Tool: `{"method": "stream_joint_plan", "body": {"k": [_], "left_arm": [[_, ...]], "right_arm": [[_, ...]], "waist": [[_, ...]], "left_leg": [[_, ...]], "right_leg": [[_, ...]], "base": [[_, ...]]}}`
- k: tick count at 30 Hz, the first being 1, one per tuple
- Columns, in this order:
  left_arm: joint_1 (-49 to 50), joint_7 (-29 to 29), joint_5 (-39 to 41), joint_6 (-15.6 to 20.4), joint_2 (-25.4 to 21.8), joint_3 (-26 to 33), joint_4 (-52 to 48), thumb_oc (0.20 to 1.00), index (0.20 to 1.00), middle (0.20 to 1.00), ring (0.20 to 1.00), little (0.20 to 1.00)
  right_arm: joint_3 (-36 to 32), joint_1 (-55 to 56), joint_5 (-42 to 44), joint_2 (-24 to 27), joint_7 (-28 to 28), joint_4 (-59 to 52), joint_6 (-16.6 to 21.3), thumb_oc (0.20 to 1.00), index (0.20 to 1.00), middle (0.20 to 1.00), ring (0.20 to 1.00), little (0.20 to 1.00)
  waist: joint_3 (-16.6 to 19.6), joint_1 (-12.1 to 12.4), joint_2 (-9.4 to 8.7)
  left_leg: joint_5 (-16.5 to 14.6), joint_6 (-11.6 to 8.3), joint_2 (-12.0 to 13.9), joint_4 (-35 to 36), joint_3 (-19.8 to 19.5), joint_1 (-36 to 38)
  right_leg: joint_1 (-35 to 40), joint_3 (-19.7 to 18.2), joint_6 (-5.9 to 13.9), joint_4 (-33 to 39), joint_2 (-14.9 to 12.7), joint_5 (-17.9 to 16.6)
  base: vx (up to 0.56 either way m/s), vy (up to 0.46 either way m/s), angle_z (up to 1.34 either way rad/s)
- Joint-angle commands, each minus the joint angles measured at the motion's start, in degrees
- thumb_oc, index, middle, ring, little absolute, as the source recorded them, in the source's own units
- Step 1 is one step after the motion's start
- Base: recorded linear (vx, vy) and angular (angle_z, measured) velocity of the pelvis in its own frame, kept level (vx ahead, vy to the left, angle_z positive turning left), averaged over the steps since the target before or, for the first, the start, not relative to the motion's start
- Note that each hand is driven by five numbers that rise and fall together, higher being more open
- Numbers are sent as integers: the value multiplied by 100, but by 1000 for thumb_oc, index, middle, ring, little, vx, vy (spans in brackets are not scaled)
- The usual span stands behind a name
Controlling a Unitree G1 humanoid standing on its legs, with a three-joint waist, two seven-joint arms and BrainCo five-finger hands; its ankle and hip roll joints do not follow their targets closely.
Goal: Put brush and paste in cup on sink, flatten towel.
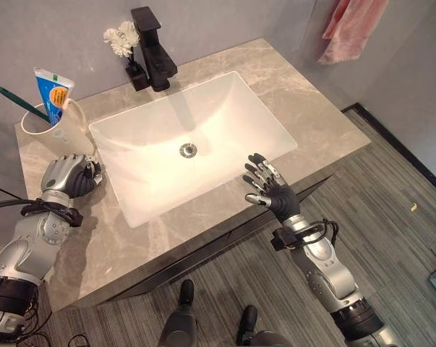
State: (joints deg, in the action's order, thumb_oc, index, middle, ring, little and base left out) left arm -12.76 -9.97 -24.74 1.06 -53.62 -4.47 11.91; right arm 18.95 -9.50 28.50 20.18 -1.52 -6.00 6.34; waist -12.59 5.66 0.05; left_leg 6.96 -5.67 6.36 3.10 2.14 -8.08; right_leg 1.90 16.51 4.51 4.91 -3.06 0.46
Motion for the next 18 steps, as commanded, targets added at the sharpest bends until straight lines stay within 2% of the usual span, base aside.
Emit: {"method": "stream_joint_plan", "body": {"k": [1,18], "left_arm": [[-25,-199,42,55,-371,536,34,200,200,200,200,200],[-246,-191,111,23,-399,422,122,200,200,200,200,200]], "right_arm": [[-25,334,16,-124,-35,-184,0,1000,1000,1000,1000,1000],[-97,326,-9,-151,12,-176,6,1000,1000,1000,1000,1000]], "waist": [[244,-53,-333],[202,-89,-415]], "left_leg": [[-328,81,-123,-398,-233,-516],[-458,176,-210,-439,-202,-601]], "right_leg": [[30,-85,306,-151,-253,539],[-123,-148,393,-159,-358,456]], "base": [[33,6,1],[-1,11,0]]}}
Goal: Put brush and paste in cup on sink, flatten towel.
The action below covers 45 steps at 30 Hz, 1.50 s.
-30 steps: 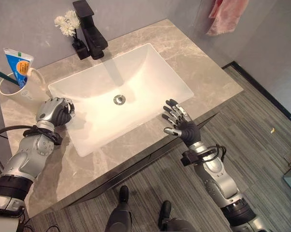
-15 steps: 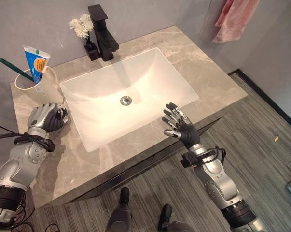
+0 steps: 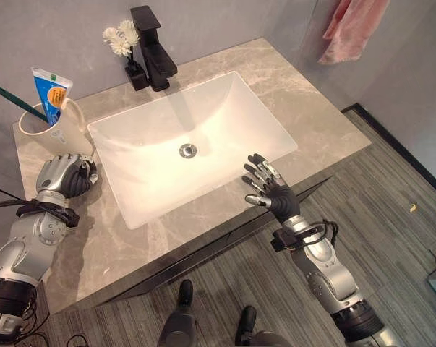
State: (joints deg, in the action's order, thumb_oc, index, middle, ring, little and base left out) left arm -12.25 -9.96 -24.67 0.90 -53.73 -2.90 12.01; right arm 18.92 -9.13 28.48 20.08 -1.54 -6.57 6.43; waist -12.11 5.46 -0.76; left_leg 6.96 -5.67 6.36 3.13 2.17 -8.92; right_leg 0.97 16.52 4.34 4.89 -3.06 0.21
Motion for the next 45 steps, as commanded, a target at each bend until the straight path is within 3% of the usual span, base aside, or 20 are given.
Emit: {"method": "stream_joint_plan", "body": {"k": [1,27,45], "left_arm": [[-305,-194,105,39,-389,259,116,200,200,200,200,200],[-675,-448,223,-125,-801,391,609,200,200,200,200,200],[-1213,-629,350,-197,-1235,277,942,200,200,200,200,200]], "right_arm": [[-97,289,-7,-141,14,-120,-2,1000,1000,1000,1000,1000],[-171,319,-37,-80,32,-59,22,1000,1000,1000,1000,1000],[-172,463,28,-44,17,-5,61,1000,1000,1000,1000,1000]], "waist": [[153,-66,-334],[-46,-128,-524],[-183,-222,-748]], "left_leg": [[-459,176,-210,-443,-203,-519],[-630,272,-248,-681,-72,-830],[-668,277,-180,-804,-61,-1069]], "right_leg": [[-31,-150,411,-156,-360,481],[-430,-348,512,-198,-468,323],[-651,-392,539,-212,-451,229]], "base": [[0,0,0],[-3,17,-3],[0,0,0]]}}
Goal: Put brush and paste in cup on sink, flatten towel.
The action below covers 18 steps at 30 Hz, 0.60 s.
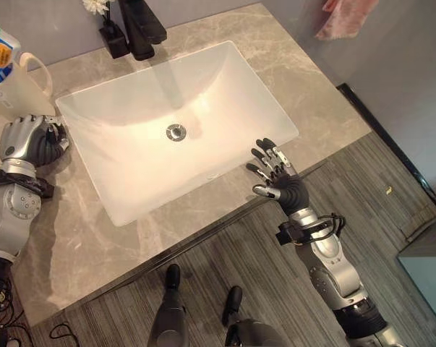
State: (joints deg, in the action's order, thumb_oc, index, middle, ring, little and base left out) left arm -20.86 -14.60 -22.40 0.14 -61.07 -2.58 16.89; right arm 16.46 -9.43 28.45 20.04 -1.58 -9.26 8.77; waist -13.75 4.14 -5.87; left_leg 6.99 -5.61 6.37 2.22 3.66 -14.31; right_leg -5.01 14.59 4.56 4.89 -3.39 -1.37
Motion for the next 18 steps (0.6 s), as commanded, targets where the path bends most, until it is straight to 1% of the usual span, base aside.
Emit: {"method": "stream_joint_plan", "body": {"k": [1,4,9,18], "left_arm": [[-382,-181,128,-123,-520,249,466,200,200,200,200,200],[-471,-204,133,-132,-565,214,509,200,200,200,200,200],[-592,-241,187,-154,-778,211,601,200,200,200,200,200],[-638,-242,240,-177,-978,226,604,200,200,200,200,200]], "right_arm": [[73,496,29,-41,20,260,-167,1000,1000,1000,1000,1000],[65,488,26,-46,29,267,-152,1000,1000,1000,1000,1000],[45,479,47,-56,47,276,-131,1000,1000,1000,1000,1000],[5,492,56,-49,49,300,-122,1000,1000,1000,1000,1000]], "waist": [[-31,-93,-246],[-47,-101,-266],[-115,-102,-314],[-123,-99,-380]], "left_leg": [[-669,272,-179,-715,-216,-541],[-672,274,-177,-719,-218,-556],[-723,284,-147,-771,-204,-579],[-778,314,-145,-843,-202,-660]], "right_leg": [[-65,-203,518,-207,-417,382],[-86,-208,528,-202,-413,365],[-112,-247,549,-198,-397,344],[-152,-272,583,-185,-406,305]], "base": [[0,0,0],[0,0,0],[2,2,-1],[0,1,0]]}}
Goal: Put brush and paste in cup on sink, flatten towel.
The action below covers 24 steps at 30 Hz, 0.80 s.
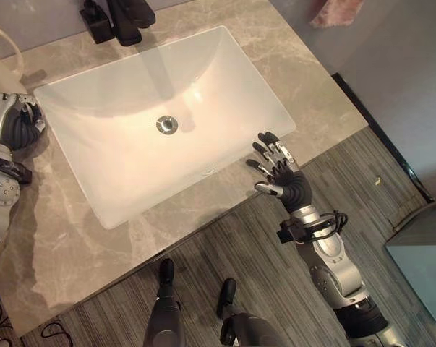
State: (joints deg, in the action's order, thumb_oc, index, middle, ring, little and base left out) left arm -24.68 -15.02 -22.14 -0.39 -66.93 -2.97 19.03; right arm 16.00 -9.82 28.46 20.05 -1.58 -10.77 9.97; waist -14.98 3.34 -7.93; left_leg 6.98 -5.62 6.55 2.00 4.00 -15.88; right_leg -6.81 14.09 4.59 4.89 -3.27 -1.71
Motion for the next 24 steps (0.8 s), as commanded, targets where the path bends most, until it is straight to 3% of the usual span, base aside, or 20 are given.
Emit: {"method": "stream_joint_plan", "body": {"k": [1,24], "left_arm": [[-295,-202,218,-124,-426,261,377,200,200,200,200,200],[-558,-246,294,-152,-810,213,320,200,200,200,200,200]], "right_arm": [[33,531,65,-56,53,456,-243,1000,1000,1000,1000,1000],[28,425,50,-82,64,533,-217,1000,1000,1000,1000,1000]], "waist": [[-11,-16,-186],[-113,35,-333]], "left_leg": [[-792,322,-169,-834,-239,-526],[-941,399,-232,-1031,-349,-798]], "right_leg": [[15,-237,592,-189,-424,328],[-126,-180,661,-219,-480,206]], "base": [[0,0,0],[0,0,0]]}}
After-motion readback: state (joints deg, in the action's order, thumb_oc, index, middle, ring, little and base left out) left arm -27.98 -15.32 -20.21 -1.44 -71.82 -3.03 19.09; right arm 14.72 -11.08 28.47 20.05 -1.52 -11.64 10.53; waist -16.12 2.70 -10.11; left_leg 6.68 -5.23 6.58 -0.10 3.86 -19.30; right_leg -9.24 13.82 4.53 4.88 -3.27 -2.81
